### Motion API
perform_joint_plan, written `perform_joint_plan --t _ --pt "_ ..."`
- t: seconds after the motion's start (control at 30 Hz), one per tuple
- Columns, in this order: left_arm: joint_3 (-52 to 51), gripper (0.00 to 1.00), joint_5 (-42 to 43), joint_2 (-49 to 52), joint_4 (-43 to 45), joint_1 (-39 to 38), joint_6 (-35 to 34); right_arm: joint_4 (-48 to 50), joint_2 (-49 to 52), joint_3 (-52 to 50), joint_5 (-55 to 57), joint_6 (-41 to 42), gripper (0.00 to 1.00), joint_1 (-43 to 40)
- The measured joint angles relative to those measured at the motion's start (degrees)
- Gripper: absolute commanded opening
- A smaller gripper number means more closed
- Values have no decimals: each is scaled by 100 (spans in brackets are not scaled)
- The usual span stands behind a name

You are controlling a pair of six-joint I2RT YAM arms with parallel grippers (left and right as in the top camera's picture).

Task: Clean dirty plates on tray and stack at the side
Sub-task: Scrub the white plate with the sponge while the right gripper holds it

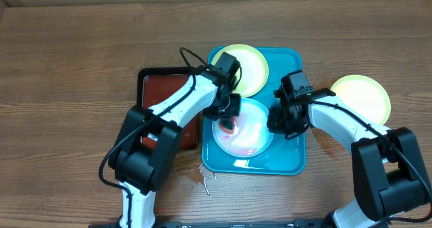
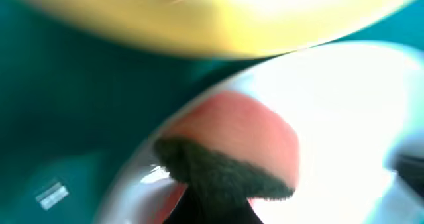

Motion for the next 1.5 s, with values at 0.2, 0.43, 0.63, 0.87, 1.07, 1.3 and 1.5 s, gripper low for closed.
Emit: perform_joint_plan --t 0.2,0.43,0.63,0.87,1.07,1.3,1.5 --pt "98 4 1574 407 459 -177 120 -28 7 0 7 0 4 -2" --pt "103 4 2179 505 -374 -302 133 -28 7 0 4 -2 4 -2" --pt "149 4 1390 402 -1163 -258 -26 -31 7 0 -26 -2 4 17" --pt "157 4 -407 144 -1593 -131 -374 -33 7 0 -37 0 4 26" --pt "234 4 -1453 105 -1659 -138 -514 -20 17 0 -146 9 4 63" --pt "592 4 -1558 107 -1447 -81 -476 -9 33 0 -199 28 4 74" --pt "658 4 -422 177 -522 -4 -363 -28 33 0 -195 28 4 74"
